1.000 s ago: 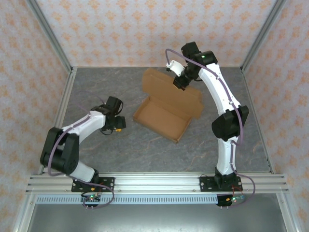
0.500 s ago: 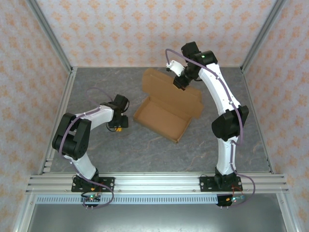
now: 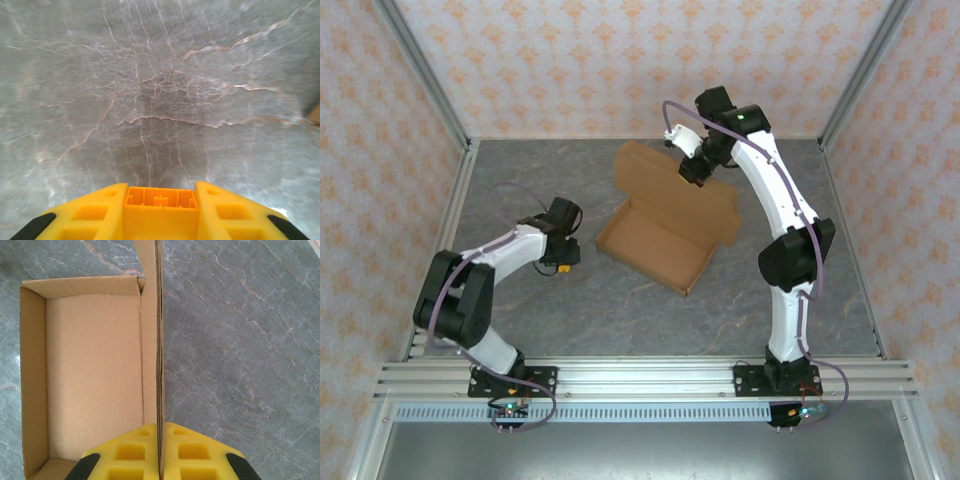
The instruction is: Fold the paper box
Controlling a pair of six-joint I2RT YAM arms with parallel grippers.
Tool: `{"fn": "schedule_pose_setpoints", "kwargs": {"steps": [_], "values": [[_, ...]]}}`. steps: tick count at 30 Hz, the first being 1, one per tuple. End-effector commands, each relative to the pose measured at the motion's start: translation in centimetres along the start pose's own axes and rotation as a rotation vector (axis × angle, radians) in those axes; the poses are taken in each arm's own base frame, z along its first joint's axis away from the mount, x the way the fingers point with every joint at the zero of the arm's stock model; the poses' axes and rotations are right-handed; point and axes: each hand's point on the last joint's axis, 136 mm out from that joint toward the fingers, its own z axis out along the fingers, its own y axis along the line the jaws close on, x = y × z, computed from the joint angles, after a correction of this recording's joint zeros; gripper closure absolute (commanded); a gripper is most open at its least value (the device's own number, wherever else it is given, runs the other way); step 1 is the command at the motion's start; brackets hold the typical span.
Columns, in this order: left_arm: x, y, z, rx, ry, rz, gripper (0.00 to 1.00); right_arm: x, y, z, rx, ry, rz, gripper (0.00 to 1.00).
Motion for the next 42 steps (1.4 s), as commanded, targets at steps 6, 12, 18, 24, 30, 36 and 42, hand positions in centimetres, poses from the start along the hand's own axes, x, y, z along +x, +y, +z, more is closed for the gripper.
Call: {"fn": "schedule_pose_setpoints", "kwargs": {"steps": [6, 12, 18, 24, 30, 36, 42], "values": [[-2.9, -9.8, -9.0, 0.256, -0.233, 0.077, 0.73, -1.1, 0.1, -0.8, 0.010, -0.038, -0.007, 0.99], [-4.6, -18.6, -6.9, 0.289, -0.241, 0.232, 0.72, -1.1, 0.1, -0.9, 0.009, -0.040, -0.004, 0.99], [-4.5, -22.6, -2.2, 0.326, -0.194, 0.257, 0.68, -1.0, 0.1, -0.8, 0.010, -0.032, -0.003, 0.99], [-3.9, -22.7, -1.3, 0.329, -0.196, 0.269, 0.48, -0.9, 0.0, -0.8, 0.012, -0.029, -0.007, 1.00], [-3.9, -20.5, -3.9, 0.318, -0.250, 0.279, 0.32, -0.8, 0.1, -1.0, 0.016, -0.026, -0.011, 1.00], [-4.0, -11.6, -5.2, 0.249, -0.292, 0.149, 0.25, -0.6, 0.4, -1.4, 0.006, -0.020, -0.028, 1.00], [-5.5, -7.5, -1.7, 0.260, -0.194, 0.046, 0.23, -1.3, 0.8, -1.6, -0.011, -0.049, -0.055, 1.00]]}}
